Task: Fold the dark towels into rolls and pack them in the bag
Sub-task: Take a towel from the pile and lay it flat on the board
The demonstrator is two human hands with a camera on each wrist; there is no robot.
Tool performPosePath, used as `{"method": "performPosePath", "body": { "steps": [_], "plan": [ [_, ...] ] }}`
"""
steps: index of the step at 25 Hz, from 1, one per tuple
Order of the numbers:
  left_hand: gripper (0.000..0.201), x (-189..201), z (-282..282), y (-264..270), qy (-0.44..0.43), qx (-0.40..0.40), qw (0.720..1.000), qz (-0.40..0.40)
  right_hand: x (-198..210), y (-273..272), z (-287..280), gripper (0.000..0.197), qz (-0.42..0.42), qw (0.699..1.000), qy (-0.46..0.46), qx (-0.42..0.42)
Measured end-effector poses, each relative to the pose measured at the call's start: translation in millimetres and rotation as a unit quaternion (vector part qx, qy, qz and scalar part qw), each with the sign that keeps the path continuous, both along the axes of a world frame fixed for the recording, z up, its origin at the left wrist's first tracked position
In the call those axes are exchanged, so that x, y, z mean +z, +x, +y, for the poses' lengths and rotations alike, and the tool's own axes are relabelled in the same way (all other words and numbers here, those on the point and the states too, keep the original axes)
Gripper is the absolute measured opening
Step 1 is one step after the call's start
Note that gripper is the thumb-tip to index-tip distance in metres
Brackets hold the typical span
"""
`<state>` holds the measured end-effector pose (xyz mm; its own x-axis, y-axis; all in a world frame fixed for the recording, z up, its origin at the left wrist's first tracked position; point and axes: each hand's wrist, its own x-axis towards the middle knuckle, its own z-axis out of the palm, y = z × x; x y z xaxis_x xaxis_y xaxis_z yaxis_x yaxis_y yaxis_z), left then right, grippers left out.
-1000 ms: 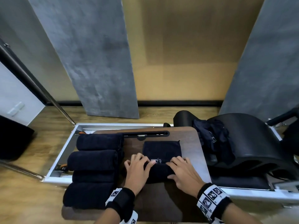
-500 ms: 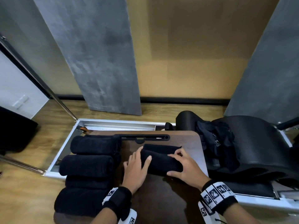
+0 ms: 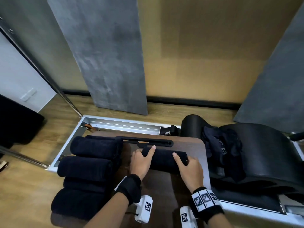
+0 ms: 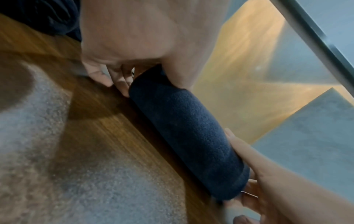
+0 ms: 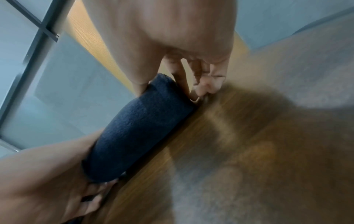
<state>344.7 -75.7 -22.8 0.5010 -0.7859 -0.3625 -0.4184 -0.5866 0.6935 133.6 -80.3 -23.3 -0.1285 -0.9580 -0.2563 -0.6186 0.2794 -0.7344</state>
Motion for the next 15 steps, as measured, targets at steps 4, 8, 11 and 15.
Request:
{"method": "performPosePath", "body": {
  "steps": [4,8,11,15],
  "plan": [
    [0.091,-1,6,-7,0.003,0.028,1.000,-0.004,2,10,10,0.057,-0.046,0.998,0.014,-0.045],
    [0.063,2,30,-20,-0.048,0.060,0.990,0.118,11,12,33,0.034,-0.292,0.945,0.034,-0.141],
    [0.043,17,51,-31,-0.123,0.060,0.974,0.182,21,10,55,0.035,-0.322,0.930,-0.014,-0.177],
    [0.040,51,89,-18,-0.193,0.007,0.971,0.140,43,31,99,0.030,-0.355,0.911,-0.069,-0.199]
  ]
}}
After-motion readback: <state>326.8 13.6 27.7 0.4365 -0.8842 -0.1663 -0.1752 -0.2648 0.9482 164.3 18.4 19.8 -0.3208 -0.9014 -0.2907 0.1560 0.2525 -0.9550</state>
